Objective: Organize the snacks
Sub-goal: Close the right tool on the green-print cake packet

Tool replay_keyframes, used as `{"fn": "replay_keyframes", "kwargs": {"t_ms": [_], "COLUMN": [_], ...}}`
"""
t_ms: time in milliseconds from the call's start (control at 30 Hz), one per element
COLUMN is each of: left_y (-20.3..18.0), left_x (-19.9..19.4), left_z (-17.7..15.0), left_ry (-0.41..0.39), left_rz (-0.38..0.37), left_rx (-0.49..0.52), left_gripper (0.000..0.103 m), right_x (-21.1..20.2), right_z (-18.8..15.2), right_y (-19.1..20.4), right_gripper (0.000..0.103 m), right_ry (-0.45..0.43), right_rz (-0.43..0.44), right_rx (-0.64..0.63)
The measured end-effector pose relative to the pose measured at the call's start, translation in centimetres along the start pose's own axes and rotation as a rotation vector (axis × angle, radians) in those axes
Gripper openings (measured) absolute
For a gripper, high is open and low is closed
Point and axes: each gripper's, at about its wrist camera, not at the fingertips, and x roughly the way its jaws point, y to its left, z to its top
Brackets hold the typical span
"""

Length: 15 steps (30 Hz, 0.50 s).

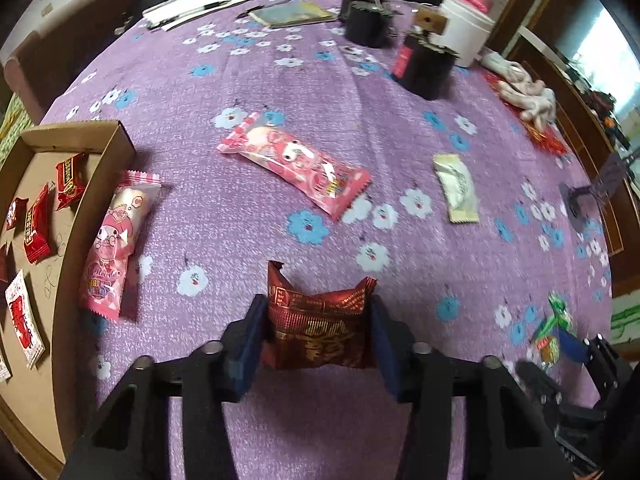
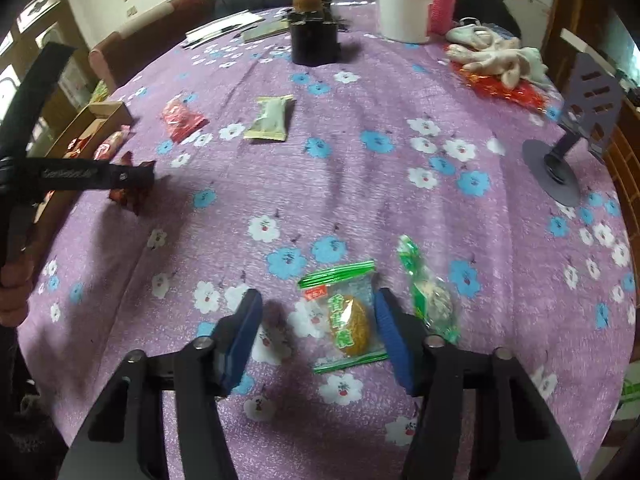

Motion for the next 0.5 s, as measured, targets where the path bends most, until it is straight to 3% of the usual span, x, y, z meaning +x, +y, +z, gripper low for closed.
{"fn": "replay_keyframes", "kwargs": {"t_ms": [33,133,500], "left_y": [0.0,-0.8,-1.7], "left_x": [-0.1,-0.8,-2.4], "left_z": [-0.2,-1.8,-5.1], "left_ry": [-0.003,-0.037,-0.054], "left_rz": [-0.008,-0.002,-0.121], "left_rx": [0.004,0.045,0.082], "left_gripper": [0.046,0.044,0.043], "right_x": [-0.1,-0.5,-2.2], "right_z": [-0.1,-0.8,-1.5], "right_y": [0.0,-0.6,1.8], "right_gripper": [0.038,0.031,0.03], "right_ry": [-0.005,-0.029,-0.073], "right_rz": [-0.019,-0.027,-0.009], "right_rx": [-0.004,0.035,0.024]}}
